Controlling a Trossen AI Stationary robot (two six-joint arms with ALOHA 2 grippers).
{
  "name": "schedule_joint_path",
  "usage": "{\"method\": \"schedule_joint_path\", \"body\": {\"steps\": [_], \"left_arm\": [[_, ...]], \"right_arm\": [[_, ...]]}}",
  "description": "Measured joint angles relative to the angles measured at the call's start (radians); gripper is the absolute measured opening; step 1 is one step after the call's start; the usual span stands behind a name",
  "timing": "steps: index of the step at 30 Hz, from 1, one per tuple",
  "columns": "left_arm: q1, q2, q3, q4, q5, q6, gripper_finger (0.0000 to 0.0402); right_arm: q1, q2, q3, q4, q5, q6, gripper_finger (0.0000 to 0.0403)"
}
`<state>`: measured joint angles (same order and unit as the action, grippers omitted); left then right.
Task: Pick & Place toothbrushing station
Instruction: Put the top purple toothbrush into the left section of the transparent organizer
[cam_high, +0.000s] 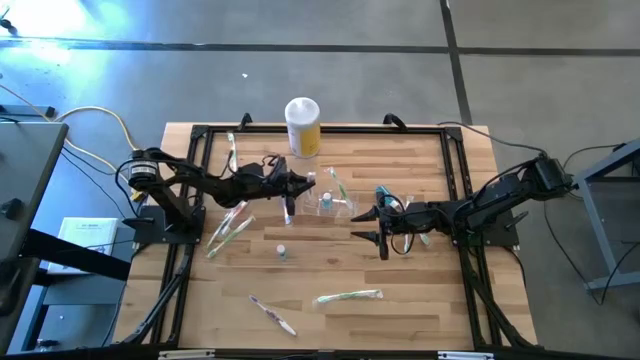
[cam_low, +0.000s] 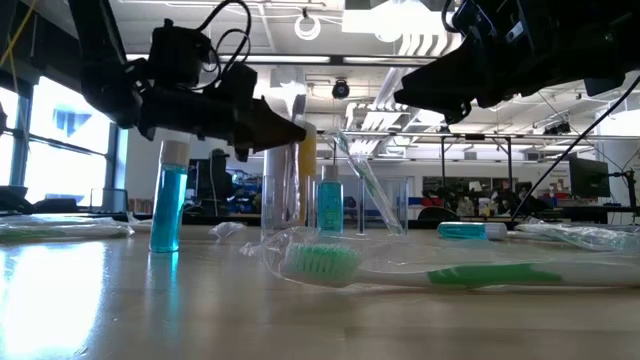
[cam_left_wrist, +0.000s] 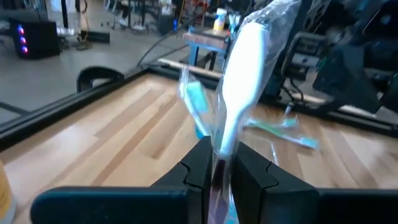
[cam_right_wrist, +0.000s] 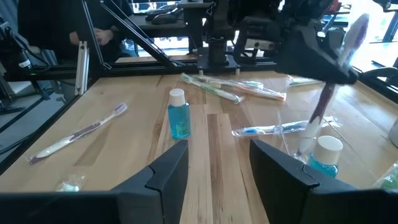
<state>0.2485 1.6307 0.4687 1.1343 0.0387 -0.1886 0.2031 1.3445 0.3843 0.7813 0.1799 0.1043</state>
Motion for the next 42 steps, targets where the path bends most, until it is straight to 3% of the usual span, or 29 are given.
{"method": "schedule_joint_path", "body": {"steps": [11,21,26,42], "left_arm": [[0.000,0.016,0.005,0.000,0.000,-0.012,0.0055],[0.000,0.026,0.005,-0.015,0.000,-0.082,0.0150],[0.000,0.026,0.005,-0.014,-0.001,-0.082,0.0179],[0.000,0.025,0.013,0.045,-0.007,0.081,0.0187]], "right_arm": [[0.000,0.000,0.000,-0.001,0.000,0.000,0.0162],[0.000,0.000,0.000,-0.003,0.000,0.000,0.0162],[0.000,0.000,0.000,-0.006,0.000,0.000,0.0162],[0.000,0.000,0.000,-0.009,0.000,0.000,0.0162]]}}
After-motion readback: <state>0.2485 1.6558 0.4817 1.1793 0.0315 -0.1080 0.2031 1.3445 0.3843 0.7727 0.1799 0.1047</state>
